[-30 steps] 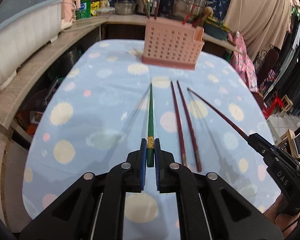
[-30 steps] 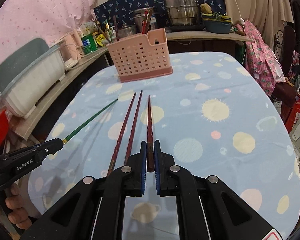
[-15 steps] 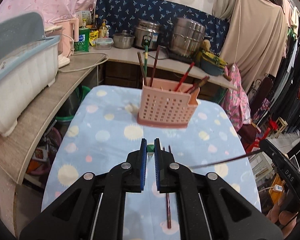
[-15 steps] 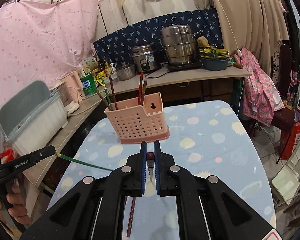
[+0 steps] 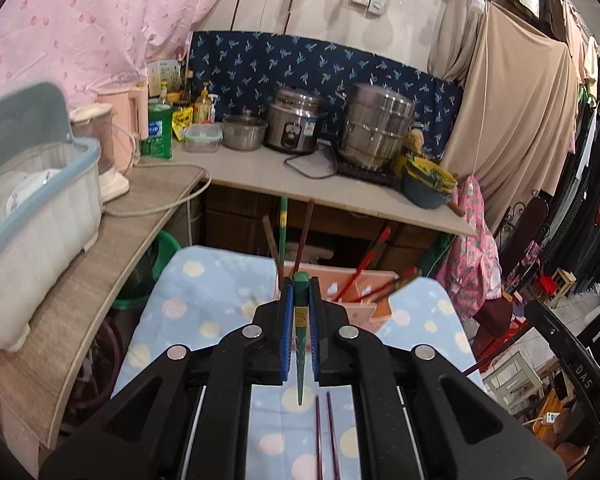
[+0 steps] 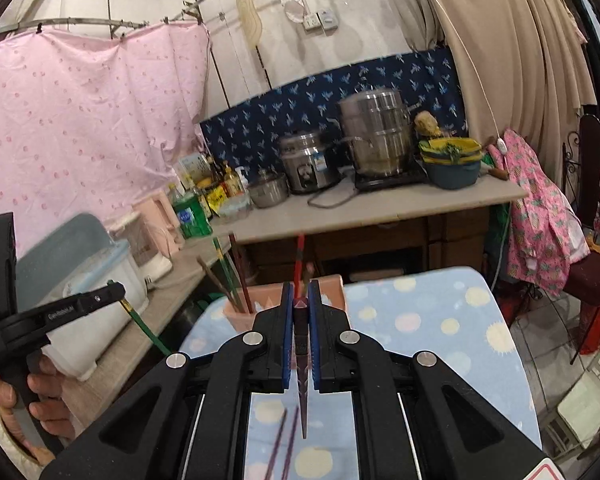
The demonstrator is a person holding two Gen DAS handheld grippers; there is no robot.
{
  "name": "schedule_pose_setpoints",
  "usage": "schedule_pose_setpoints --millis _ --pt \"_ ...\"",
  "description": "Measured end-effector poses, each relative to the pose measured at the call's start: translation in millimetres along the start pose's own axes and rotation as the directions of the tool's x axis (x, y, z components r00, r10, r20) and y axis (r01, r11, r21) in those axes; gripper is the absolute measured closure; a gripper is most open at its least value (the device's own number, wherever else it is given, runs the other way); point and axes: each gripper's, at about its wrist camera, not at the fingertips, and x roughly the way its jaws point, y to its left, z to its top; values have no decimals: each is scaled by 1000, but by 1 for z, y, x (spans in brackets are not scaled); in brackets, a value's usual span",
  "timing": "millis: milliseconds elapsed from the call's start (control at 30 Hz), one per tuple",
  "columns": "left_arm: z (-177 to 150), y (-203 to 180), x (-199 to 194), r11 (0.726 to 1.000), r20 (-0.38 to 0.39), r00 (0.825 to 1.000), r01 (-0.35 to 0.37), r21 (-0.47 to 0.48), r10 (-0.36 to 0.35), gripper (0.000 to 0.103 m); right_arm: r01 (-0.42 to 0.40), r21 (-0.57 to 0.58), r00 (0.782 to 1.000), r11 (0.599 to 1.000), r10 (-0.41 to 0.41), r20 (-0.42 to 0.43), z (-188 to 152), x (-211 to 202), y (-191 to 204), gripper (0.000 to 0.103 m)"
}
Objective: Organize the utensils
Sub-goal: 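Carry both chopsticks into the pink basket and open both tools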
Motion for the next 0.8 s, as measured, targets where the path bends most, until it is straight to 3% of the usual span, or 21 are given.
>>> schedule_pose_setpoints --millis 267,400,533,800 --pt "56 -10 9 1000 112 994 -2 -8 3 96 -56 25 991 998 52 123 78 28 11 96" --pt "80 -12 21 1000 155 988 -6 -17 8 96 -63 32 988 998 57 146 103 50 16 96" --pt "89 -10 43 1000 135 991 -10 -25 13 96 -53 32 990 998 49 129 108 79 18 96" --pt "78 -5 81 999 73 997 -37 -20 38 96 -37 42 999 998 36 31 85 130 14 96"
